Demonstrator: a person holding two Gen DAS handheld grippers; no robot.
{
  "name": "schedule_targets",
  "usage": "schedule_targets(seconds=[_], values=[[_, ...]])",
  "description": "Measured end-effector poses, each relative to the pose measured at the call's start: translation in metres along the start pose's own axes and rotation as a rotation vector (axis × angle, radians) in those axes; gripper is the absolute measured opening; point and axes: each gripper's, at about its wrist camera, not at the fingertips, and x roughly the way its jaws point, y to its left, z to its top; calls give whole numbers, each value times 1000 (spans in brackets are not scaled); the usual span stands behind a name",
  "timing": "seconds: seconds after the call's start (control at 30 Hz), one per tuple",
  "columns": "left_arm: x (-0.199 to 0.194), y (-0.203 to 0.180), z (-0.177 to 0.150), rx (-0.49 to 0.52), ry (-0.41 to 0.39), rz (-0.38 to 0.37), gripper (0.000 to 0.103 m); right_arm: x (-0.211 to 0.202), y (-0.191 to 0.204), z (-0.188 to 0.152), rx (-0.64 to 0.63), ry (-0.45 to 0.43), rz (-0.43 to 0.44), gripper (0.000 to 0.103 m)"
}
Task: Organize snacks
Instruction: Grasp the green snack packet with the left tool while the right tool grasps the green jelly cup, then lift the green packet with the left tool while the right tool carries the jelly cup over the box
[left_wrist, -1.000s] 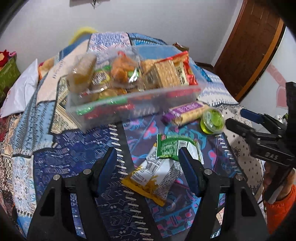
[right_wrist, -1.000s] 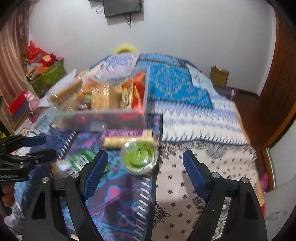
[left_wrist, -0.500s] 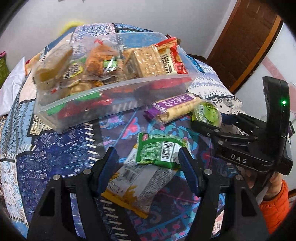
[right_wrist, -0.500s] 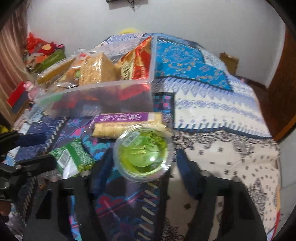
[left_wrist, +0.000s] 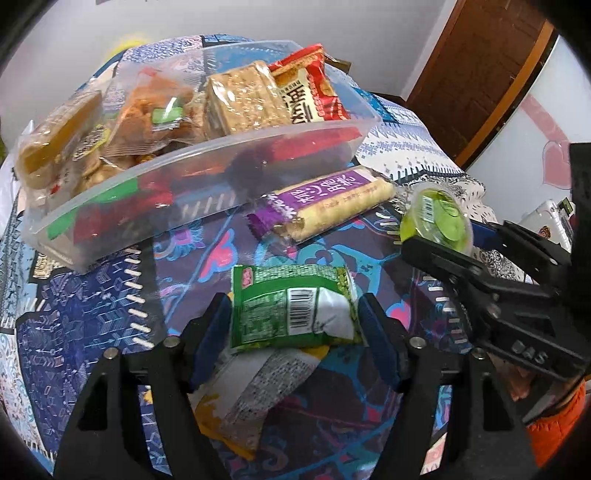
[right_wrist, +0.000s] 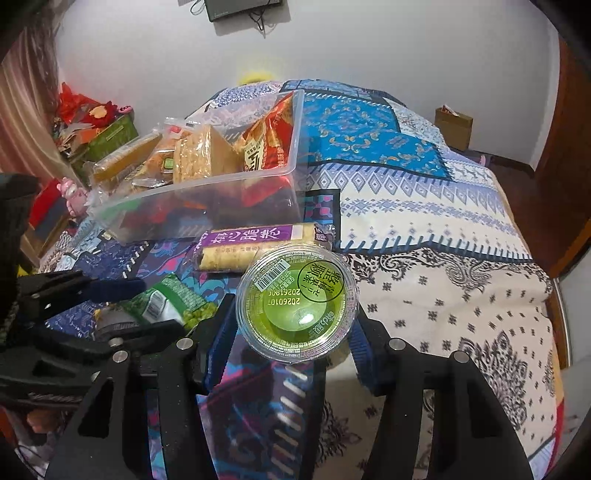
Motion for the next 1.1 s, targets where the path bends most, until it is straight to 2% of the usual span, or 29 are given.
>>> schedule_targets(seconds=[0.13,0.3,0.4,0.53,0.6,0.77,0.97,1.1], values=[[9,-4,3,-9,8,-26,81,-5,-7,-1,18,-13,-18,53],[18,-7,5,20,12,23,81,-9,-14,-3,44,-17,-7,53],[23,-8,6,26,9,20,80,-13,-13,-2,48,-26,-3,53],[22,-7,6,8,-8,0,63,-18,-11,-1,43,-41,2,53],[17,-4,3,-3,-7,-20,58,-20,-8,1,42,-49,7,53],[8,-1,0,5,-22,-18,53,-26,-5,6,40,-68,15,53],[-17,12,4,-23,-90,-11,52,-34,2,16,30,-96,19,53],[-47,27,9,-42,-148,-1,52,-39,7,26,23,-123,26,53]])
